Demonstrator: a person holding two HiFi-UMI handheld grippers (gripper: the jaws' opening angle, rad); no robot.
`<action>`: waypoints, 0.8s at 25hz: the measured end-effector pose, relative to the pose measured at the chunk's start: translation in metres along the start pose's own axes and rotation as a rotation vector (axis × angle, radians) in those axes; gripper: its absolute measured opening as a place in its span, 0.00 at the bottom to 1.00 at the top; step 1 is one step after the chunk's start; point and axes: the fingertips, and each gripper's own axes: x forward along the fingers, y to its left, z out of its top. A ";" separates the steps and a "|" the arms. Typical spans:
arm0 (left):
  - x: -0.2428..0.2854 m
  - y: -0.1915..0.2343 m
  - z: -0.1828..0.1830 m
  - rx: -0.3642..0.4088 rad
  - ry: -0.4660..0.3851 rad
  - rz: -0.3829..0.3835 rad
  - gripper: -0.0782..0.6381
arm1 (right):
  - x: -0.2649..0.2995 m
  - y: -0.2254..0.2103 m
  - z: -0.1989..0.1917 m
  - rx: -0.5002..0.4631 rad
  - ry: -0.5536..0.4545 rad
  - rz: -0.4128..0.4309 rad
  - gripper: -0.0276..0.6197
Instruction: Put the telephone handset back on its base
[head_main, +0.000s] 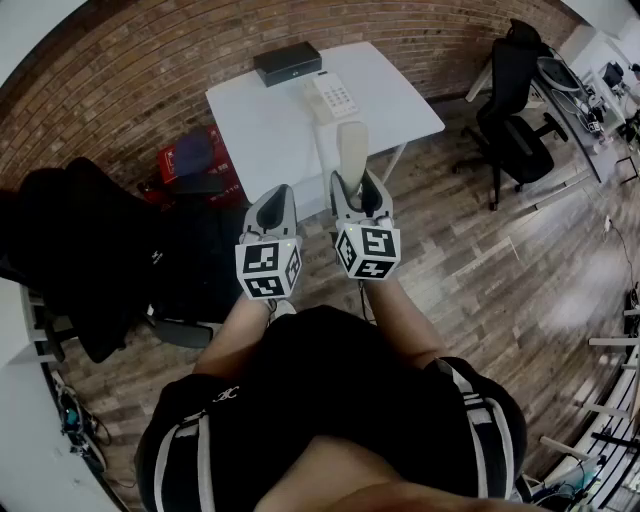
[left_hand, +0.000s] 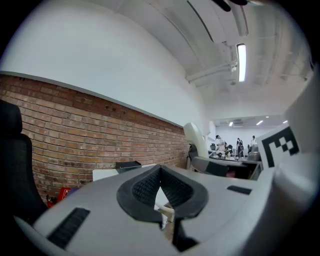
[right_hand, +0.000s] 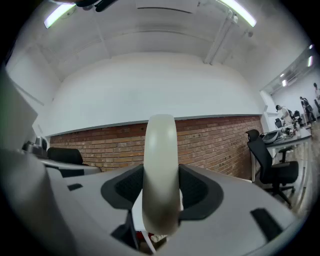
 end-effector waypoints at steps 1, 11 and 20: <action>0.000 0.002 0.000 -0.001 0.000 0.000 0.11 | 0.000 0.001 0.000 -0.001 0.001 -0.001 0.35; -0.004 0.018 -0.005 -0.008 0.016 -0.029 0.11 | 0.003 0.017 -0.006 -0.019 -0.010 -0.036 0.35; 0.007 0.039 -0.009 -0.011 0.037 -0.093 0.11 | 0.019 0.032 -0.008 -0.032 -0.001 -0.084 0.35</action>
